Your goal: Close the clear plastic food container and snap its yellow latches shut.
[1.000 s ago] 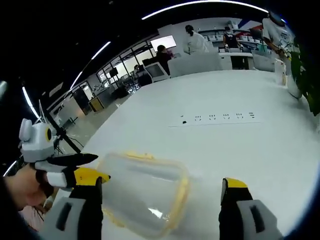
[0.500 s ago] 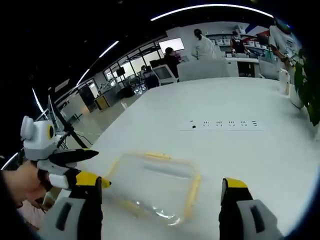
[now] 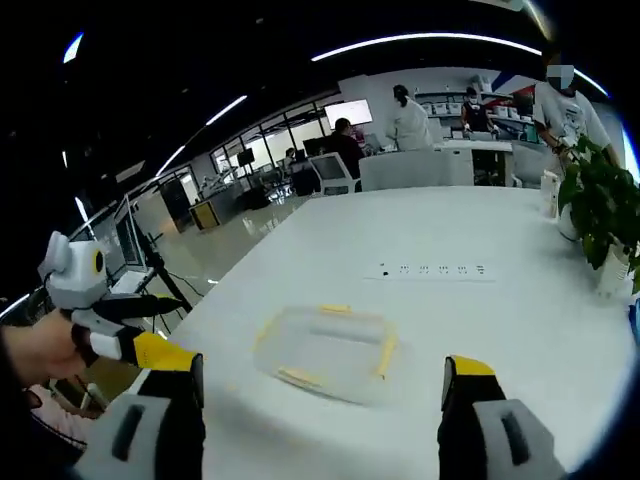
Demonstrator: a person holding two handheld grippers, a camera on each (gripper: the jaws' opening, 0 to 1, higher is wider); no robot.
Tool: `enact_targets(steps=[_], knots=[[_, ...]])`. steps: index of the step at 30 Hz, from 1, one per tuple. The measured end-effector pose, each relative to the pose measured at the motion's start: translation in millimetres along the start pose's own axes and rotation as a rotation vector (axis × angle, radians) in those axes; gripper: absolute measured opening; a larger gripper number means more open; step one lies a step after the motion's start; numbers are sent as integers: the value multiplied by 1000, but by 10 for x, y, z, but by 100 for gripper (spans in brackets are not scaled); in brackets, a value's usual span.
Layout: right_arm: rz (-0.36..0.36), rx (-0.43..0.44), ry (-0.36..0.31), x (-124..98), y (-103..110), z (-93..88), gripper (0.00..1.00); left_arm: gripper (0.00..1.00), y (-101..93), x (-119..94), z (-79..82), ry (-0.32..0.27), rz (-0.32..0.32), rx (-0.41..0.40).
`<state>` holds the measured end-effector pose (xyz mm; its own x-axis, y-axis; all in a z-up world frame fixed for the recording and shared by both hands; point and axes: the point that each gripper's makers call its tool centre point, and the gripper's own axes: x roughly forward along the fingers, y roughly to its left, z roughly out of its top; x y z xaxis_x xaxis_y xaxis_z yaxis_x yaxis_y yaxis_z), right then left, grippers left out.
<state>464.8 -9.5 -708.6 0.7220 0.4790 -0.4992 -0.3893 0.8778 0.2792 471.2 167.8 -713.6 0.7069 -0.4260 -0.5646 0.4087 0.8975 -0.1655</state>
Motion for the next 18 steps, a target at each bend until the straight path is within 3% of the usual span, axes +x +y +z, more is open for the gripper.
enact_targets(steps=[4,12,18], knots=[[22,-30,-27,-266,118,-79,100,98,-29,-304,-99,-3,1,16],[77,-81,-55,-932,411,-293,100,99,-53,-890,-463,11,11,30],[67,-97,-55,-1327,437,-456,100,99,-135,-1272,-602,3,-9,67]])
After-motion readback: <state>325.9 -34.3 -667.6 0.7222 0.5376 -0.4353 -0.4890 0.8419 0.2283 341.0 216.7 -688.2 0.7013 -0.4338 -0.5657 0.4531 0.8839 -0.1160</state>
